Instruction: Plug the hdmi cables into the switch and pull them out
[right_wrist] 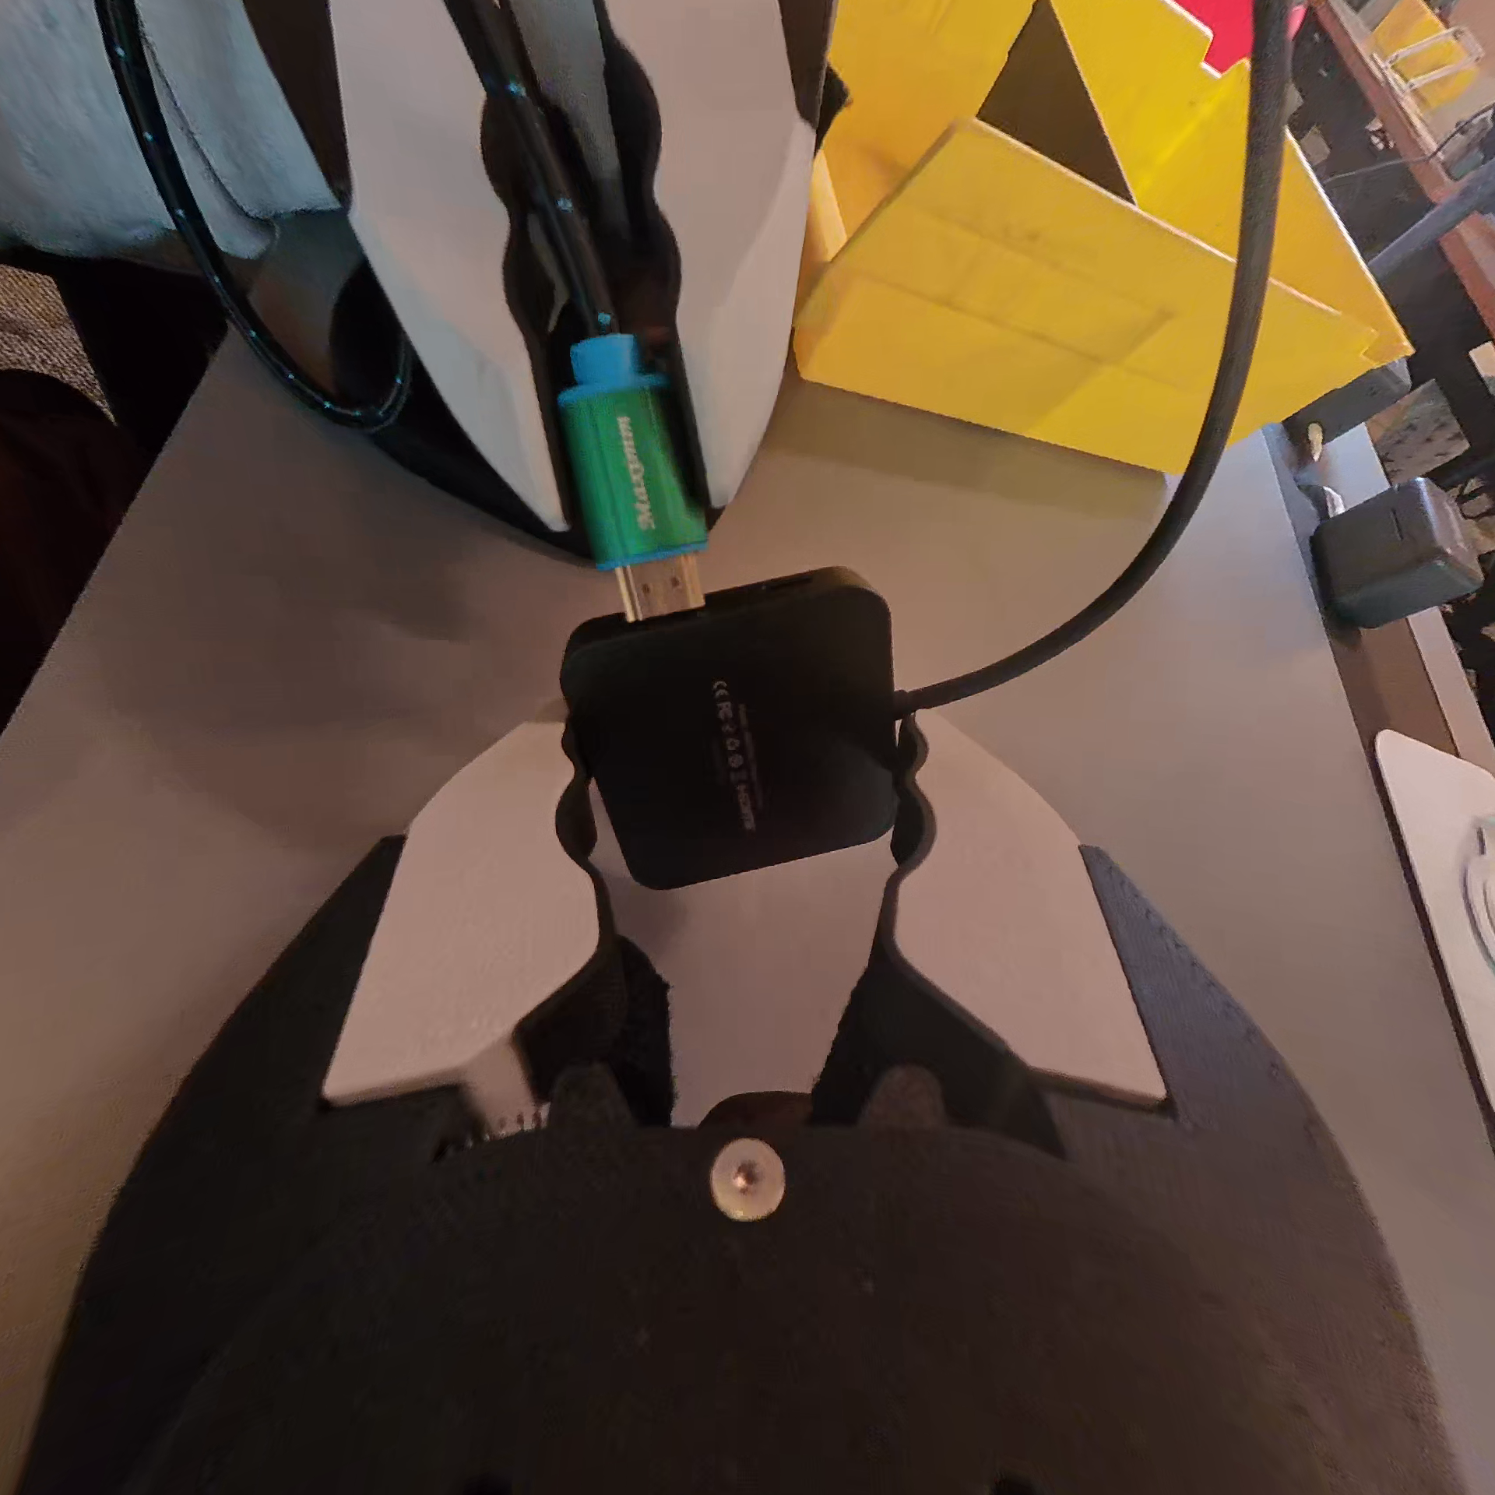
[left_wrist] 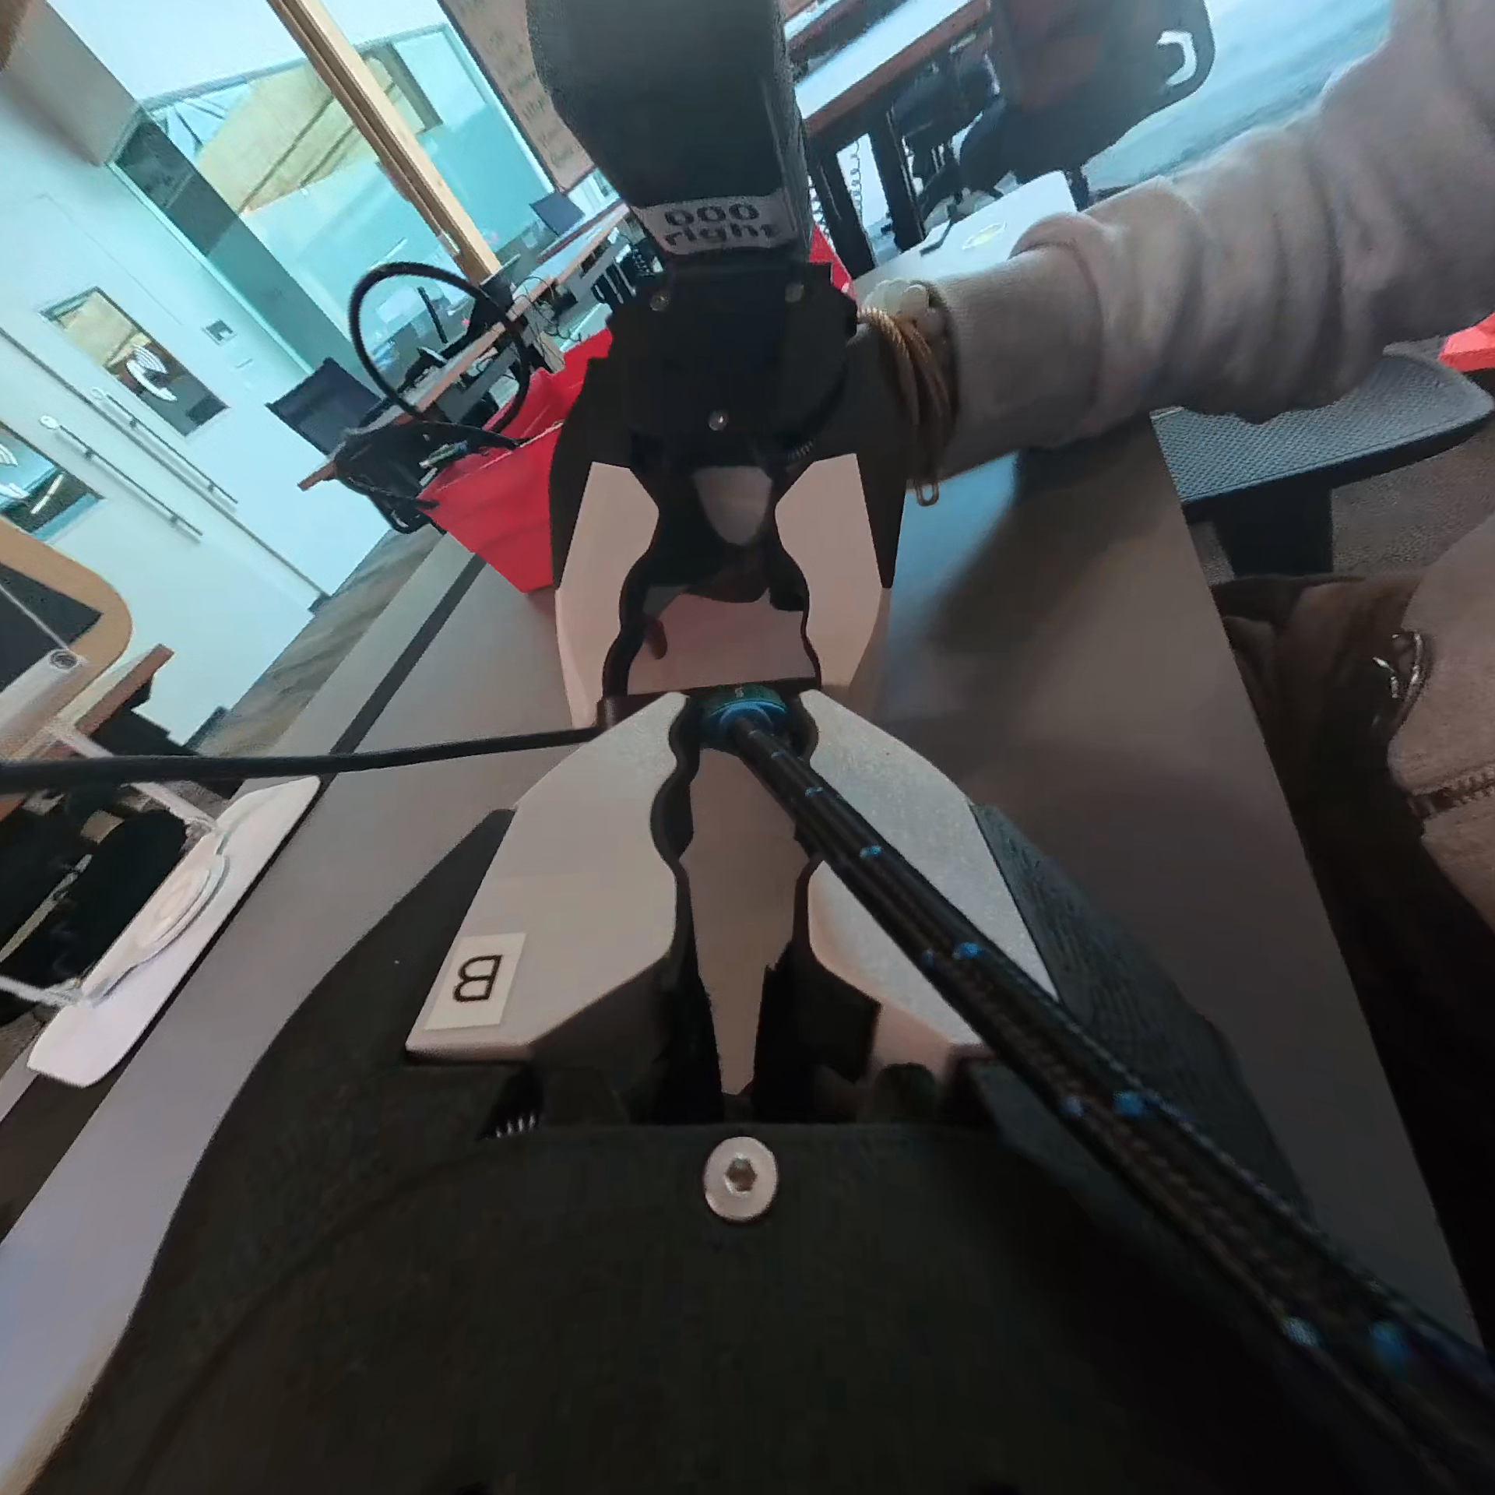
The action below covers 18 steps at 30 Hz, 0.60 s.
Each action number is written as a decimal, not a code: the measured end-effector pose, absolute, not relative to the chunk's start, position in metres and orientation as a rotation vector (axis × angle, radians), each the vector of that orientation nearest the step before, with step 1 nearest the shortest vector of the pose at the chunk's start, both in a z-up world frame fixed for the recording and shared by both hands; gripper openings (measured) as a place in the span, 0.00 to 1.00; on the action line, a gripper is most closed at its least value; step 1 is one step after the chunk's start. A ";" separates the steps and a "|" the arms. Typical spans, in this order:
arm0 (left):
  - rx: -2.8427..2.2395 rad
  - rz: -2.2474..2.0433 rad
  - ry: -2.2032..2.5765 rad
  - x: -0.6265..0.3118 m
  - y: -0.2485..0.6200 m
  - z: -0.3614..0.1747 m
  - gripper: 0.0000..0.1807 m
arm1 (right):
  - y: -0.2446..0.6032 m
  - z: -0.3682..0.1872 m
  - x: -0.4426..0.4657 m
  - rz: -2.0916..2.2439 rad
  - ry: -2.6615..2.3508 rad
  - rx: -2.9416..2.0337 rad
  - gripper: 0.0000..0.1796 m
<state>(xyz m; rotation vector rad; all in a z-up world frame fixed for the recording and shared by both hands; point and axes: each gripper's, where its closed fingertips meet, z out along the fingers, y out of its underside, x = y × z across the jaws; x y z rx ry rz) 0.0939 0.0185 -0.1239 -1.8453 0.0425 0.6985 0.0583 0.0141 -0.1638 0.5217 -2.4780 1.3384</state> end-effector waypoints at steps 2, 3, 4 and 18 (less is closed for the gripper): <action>-1.831 0.686 0.040 0.095 0.021 -0.123 0.11 | 0.014 -0.164 0.058 1.329 -2.473 0.524 0.40; -1.833 0.685 0.036 0.094 0.020 -0.123 0.11 | 0.014 -0.165 0.059 1.329 -2.475 0.528 0.40; -1.836 0.687 0.032 0.094 0.020 -0.123 0.11 | 0.014 -0.165 0.059 1.329 -2.476 0.530 0.41; -1.913 0.707 0.010 0.091 0.021 -0.130 0.11 | 0.018 -0.167 0.056 1.291 -2.482 0.526 0.41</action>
